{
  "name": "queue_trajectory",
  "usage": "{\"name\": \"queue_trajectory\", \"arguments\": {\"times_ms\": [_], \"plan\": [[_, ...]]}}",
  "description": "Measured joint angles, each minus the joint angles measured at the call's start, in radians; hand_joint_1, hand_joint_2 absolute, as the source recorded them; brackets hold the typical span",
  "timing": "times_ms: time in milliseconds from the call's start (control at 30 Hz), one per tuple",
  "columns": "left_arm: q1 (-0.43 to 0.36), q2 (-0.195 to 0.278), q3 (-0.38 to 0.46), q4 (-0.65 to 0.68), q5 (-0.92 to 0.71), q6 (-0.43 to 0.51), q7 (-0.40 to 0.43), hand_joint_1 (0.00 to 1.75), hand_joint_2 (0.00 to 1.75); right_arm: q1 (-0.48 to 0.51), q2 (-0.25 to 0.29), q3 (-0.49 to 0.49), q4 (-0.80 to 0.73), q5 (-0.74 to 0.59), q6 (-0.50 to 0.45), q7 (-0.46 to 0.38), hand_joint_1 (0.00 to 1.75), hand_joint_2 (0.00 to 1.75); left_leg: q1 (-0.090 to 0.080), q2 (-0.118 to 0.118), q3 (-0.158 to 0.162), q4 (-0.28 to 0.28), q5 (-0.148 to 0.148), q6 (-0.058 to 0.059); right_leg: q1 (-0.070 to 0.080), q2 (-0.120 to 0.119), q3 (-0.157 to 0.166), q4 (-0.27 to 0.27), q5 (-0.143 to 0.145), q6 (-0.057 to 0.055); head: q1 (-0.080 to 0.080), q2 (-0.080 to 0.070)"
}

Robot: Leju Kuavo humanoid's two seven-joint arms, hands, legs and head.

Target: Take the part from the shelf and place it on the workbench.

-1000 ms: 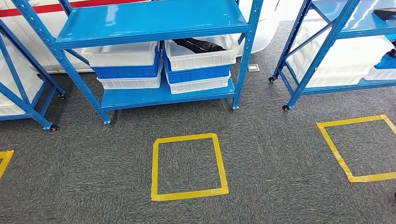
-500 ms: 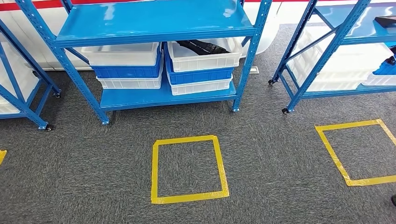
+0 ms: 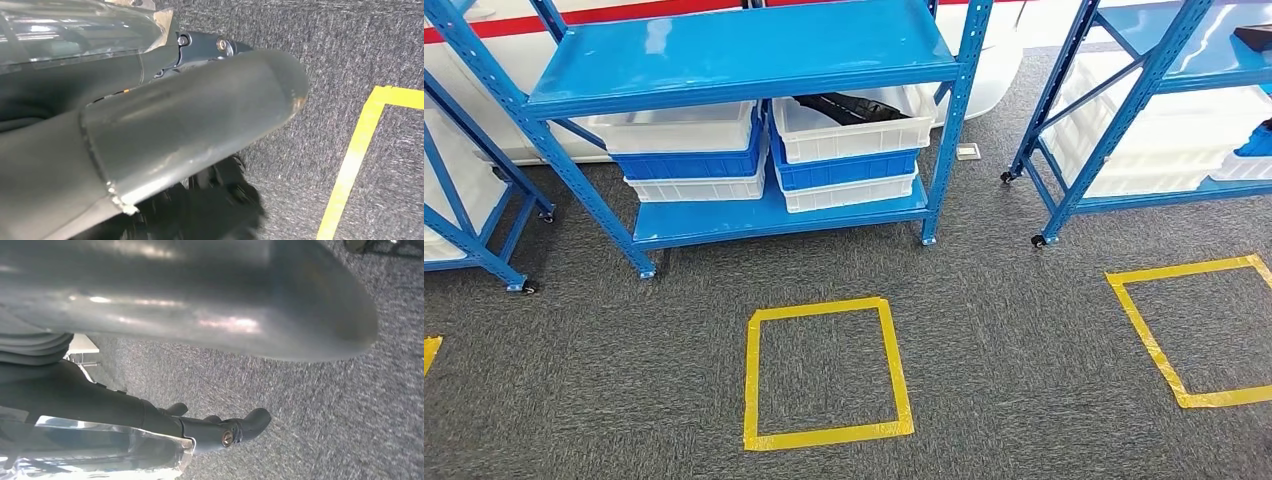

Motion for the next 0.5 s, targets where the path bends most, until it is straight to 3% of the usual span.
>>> {"name": "queue_trajectory", "arguments": {"times_ms": [33,67,133,200,333,400,467,500], "plan": [[0.001,0.0,0.0,0.0,0.0,0.0,0.0,0.0,0.0,0.001,0.0,0.0,0.0,0.0,0.0,0.0,0.0,0.0,0.0,0.0,-0.024,0.022,0.011,0.0,0.001,0.001,0.007,0.0,-0.006,-0.001,0.0,0.0],[0.002,0.001,0.001,0.0,0.0,0.0,0.0,0.0,0.0,0.001,0.0,0.0,0.0,0.0,0.0,0.0,0.0,0.0,0.0,0.0,-0.028,0.001,0.043,0.001,0.001,0.003,0.017,0.0,-0.013,0.0,0.0,0.0],[0.002,0.003,0.001,0.0,-0.001,0.001,0.0,0.0,0.0,0.002,0.002,0.0,0.0,-0.001,0.0,0.0,0.0,0.0,-0.001,0.0,0.013,-0.127,0.137,0.011,0.002,0.006,0.036,-0.001,-0.028,0.004,0.0,0.0],[0.0,0.005,0.001,0.0,-0.003,0.002,0.0,0.0,0.0,0.0,0.004,0.0,0.0,-0.002,-0.001,0.0,0.0,0.0,-0.006,0.0,0.054,-0.231,0.178,0.025,0.008,0.008,0.046,-0.004,-0.043,0.015,0.0,0.0],[0.0,0.003,0.001,0.0,-0.006,0.002,0.0,0.0,0.0,-0.003,0.005,0.0,0.0,-0.004,-0.001,-0.001,0.0,0.0,-0.008,-0.003,0.081,-0.267,0.166,0.055,0.017,0.008,0.064,0.023,-0.049,0.045,0.0,0.0],[0.0,0.001,0.001,0.0,-0.006,0.002,-0.001,0.0,0.0,-0.004,0.005,0.0,0.0,-0.004,-0.001,-0.001,0.0,0.0,-0.002,-0.003,0.104,-0.275,0.164,0.062,0.017,0.007,0.028,0.097,-0.088,0.045,0.006,0.0],[-0.001,0.002,0.001,0.0,-0.006,0.002,-0.001,0.0,0.0,-0.006,0.006,0.0,0.0,-0.005,-0.001,-0.001,0.0,0.0,-0.001,-0.002,0.111,-0.276,0.157,0.065,0.013,0.006,-0.04,0.214,-0.137,0.041,0.012,0.0],[-0.001,0.002,0.001,0.0,-0.006,0.002,-0.001,0.0,0.0,-0.006,0.006,-0.001,0.0,-0.005,-0.001,-0.001,0.0,0.0,-0.001,-0.002,0.112,-0.276,0.156,0.065,0.013,0.006,-0.057,0.241,-0.147,0.041,0.012,0.0]]}}
